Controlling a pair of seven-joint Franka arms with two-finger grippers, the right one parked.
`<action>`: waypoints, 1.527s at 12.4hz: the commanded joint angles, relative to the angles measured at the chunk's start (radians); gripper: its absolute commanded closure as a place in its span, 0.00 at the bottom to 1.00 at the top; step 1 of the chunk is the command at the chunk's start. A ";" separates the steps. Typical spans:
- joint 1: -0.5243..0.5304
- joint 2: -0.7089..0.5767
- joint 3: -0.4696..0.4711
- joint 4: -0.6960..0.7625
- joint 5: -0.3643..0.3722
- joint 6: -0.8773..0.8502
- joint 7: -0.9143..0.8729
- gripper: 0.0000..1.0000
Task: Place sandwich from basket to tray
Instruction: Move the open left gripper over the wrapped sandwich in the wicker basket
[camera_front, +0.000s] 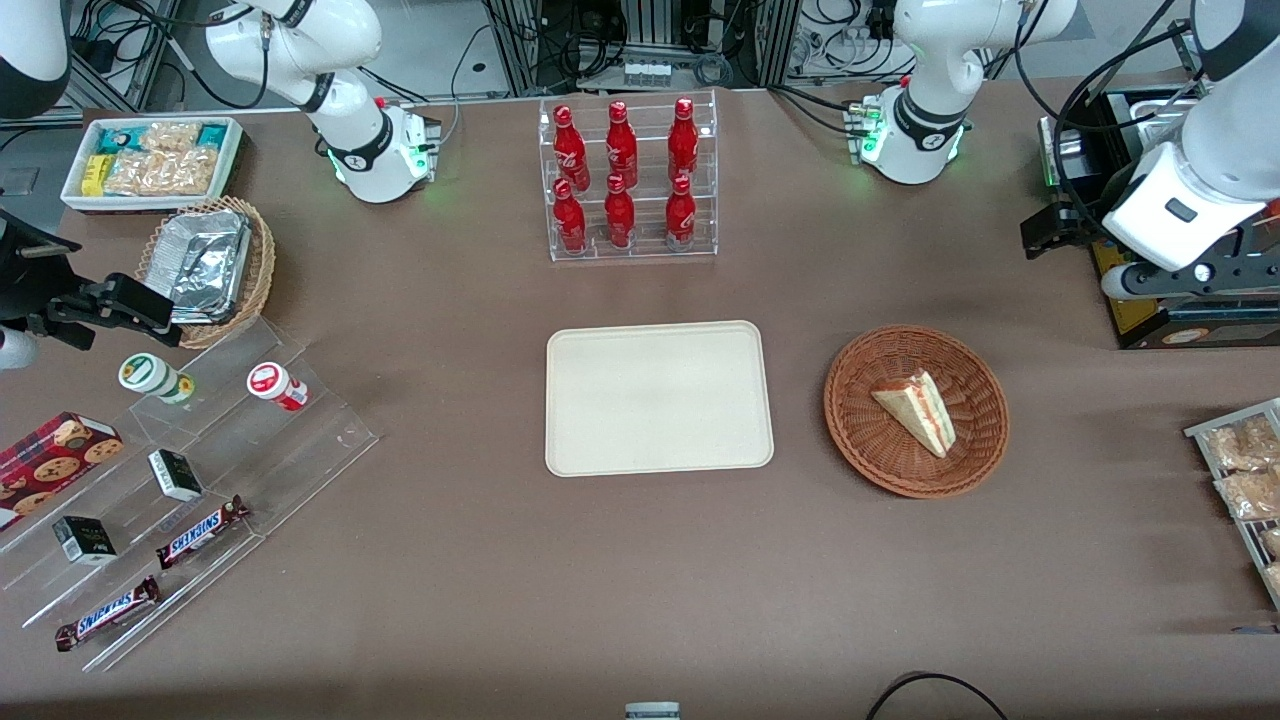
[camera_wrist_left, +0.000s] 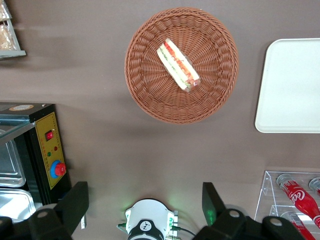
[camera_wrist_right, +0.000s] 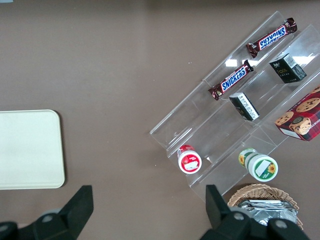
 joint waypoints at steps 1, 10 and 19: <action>0.023 -0.014 -0.004 -0.011 -0.018 0.006 -0.012 0.00; 0.016 -0.043 -0.009 -0.433 -0.016 0.404 -0.056 0.00; -0.016 0.001 -0.015 -0.712 -0.010 0.866 -0.387 0.00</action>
